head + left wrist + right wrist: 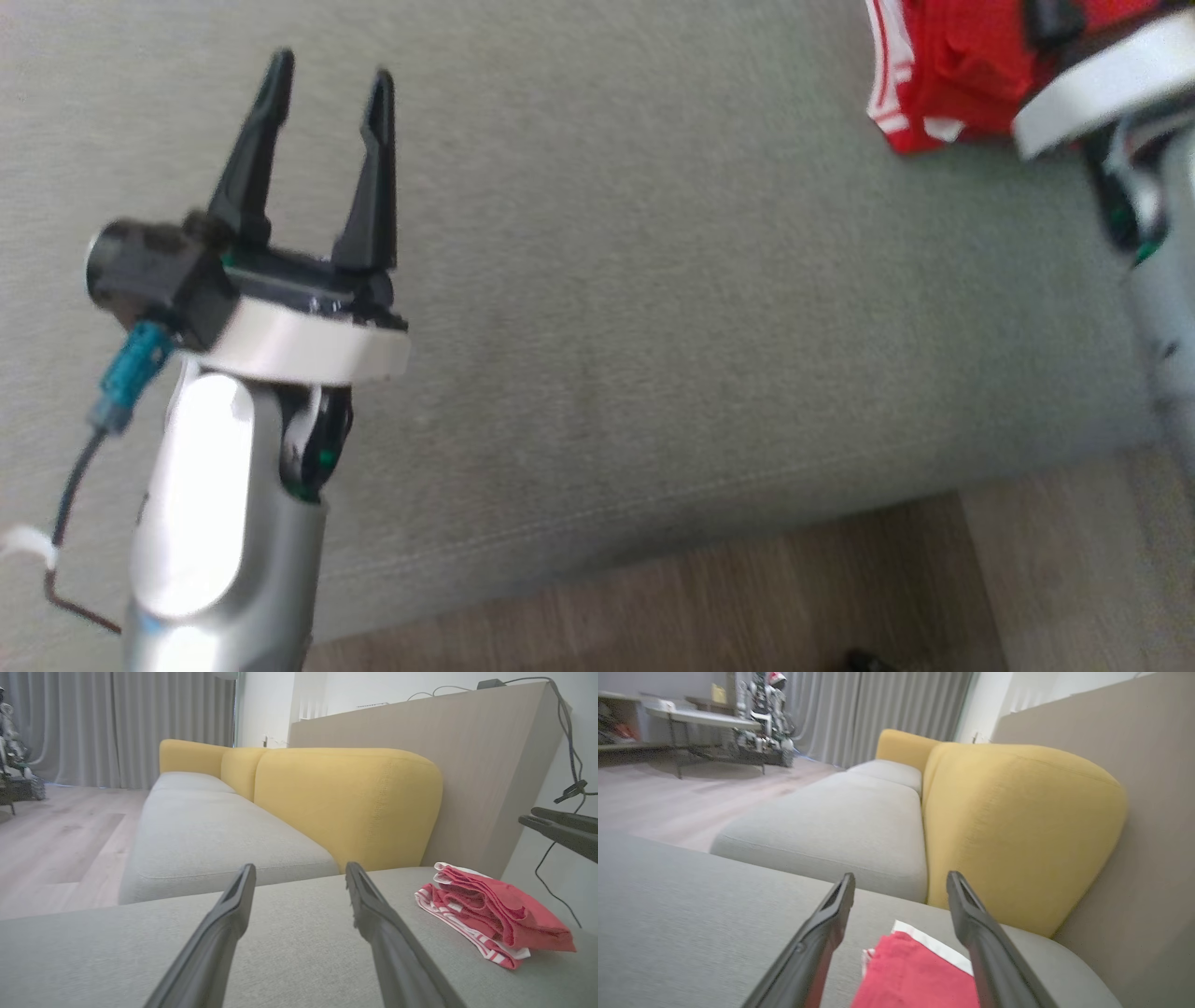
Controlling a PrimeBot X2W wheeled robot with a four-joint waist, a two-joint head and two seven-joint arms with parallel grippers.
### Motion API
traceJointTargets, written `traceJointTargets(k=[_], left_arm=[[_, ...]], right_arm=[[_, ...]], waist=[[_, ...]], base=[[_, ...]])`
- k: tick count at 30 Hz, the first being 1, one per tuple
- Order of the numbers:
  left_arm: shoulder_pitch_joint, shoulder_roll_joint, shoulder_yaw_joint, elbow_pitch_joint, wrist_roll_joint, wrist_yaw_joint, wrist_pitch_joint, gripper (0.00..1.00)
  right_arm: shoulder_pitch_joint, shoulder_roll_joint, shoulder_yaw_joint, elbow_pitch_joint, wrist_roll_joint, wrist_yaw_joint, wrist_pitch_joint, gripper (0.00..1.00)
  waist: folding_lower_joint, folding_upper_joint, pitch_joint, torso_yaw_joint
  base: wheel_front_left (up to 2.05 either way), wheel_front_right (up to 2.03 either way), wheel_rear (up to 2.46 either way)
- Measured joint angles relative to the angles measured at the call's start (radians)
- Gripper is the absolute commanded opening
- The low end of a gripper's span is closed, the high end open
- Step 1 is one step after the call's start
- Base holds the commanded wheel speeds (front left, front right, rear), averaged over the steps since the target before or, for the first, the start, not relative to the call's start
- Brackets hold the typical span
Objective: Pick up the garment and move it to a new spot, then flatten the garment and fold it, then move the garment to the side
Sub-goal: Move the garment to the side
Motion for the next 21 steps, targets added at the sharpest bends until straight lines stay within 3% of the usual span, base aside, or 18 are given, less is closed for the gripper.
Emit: traceJointTargets(k=[7,12,21], left_arm=[[0.095,-0.006,0.009,-0.017,-0.006,0.019,0.000,1.00],[0.186,-0.006,-0.035,-0.013,-0.002,0.052,0.000,1.00],[0.339,-0.005,-0.068,-0.004,-0.053,0.133,0.000,1.00]], right_arm=[[0.209,0.082,-0.044,-0.186,-0.058,0.000,0.000,1.00],[0.400,0.152,-0.132,-0.291,-0.124,0.000,0.000,1.00],[0.695,0.269,-0.225,-0.369,-0.072,0.000,0.000,1.00]], waist=[[0.0000,0.0000,-0.098,0.073],[0.0000,0.0000,-0.172,0.113],[-0.0001,0.0001,-0.289,0.156]], base=[[0.00,0.00,0.00],[0.00,0.00,0.00],[0.00,0.00,0.00]])
